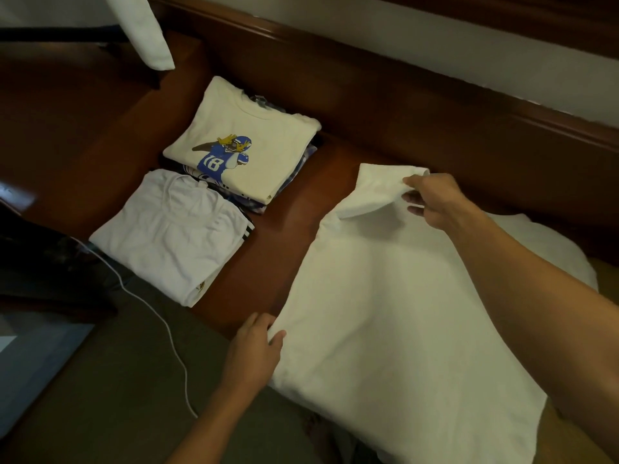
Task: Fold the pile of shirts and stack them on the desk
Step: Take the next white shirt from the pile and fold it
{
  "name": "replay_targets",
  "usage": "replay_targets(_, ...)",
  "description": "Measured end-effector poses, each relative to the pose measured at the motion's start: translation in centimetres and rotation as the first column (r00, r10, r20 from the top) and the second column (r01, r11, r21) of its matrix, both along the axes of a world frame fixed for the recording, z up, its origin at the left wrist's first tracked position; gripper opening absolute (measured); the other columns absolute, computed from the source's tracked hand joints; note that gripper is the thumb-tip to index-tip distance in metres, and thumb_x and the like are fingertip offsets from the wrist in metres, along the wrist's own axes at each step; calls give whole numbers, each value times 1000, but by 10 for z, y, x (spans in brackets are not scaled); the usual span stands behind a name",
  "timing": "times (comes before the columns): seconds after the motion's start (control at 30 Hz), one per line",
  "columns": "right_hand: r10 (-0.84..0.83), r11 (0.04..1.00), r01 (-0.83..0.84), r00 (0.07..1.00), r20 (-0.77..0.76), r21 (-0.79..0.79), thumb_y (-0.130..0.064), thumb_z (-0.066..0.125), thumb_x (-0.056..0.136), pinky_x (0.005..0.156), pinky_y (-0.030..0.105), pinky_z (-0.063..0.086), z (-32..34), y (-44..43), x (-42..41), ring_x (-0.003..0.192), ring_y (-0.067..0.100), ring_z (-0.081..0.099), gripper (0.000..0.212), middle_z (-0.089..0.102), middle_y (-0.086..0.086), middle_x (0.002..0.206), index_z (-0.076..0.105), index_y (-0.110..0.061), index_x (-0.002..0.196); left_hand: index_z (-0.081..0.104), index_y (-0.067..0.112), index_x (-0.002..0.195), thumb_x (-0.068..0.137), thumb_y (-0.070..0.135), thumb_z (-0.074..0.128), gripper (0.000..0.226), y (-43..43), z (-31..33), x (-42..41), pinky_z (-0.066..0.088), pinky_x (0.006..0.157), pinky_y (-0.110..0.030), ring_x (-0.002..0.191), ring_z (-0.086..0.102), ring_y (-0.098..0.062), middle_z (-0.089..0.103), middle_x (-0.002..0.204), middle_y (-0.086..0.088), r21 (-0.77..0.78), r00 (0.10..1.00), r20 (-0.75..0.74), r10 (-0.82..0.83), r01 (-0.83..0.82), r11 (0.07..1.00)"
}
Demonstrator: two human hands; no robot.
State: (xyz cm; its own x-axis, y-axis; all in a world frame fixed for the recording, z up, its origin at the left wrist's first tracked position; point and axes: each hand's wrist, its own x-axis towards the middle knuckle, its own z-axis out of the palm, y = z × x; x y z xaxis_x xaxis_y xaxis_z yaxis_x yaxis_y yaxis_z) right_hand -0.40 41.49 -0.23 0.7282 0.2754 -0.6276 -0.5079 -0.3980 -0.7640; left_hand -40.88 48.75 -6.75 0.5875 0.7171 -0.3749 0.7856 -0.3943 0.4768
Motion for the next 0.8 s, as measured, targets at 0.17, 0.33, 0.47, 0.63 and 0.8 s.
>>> replay_targets(0.17,-149,976,152,988,-30,155,-12,61,98,85,41,56,11,-37,12,98,20,67,24,68,5,113,63,-12,122,59,26,127,100,40,58,30,-22,8,-11,53,82,-23,96,58,-7,55,119,10,115,982,50,-182,175,978)
replay_targets(0.33,-341,938,345,932,-124,13,-2,46,102,72,46,61,-13,-83,13,98,26,67,39,60,9,115,49,-16,138,47,29,140,100,35,59,42,-36,-1,-24,51,96,-27,111,55,-10,47,128,11,-21,974,-57,-219,219,976)
replay_targets(0.47,-332,943,326,930,-159,-61,2,45,102,67,40,60,-26,-94,7,89,25,66,45,63,15,114,46,-18,143,52,29,135,99,32,60,37,-45,-3,-31,55,92,-31,106,59,-11,53,126,9,18,972,-97,-215,218,976)
replay_targets(0.63,-297,953,303,941,-163,16,3,60,97,81,36,61,-23,-92,9,82,19,63,56,64,14,119,44,-11,149,56,28,131,96,30,65,36,-60,1,-31,58,81,-30,93,63,-11,54,120,10,129,975,-83,-204,213,969)
replay_targets(0.8,-140,988,140,990,-4,71,4,60,95,79,33,58,-9,-105,26,98,22,66,41,66,12,121,60,-7,134,59,24,119,82,20,82,44,-77,4,-32,56,54,-21,63,62,-9,59,103,6,200,969,88,-232,211,957)
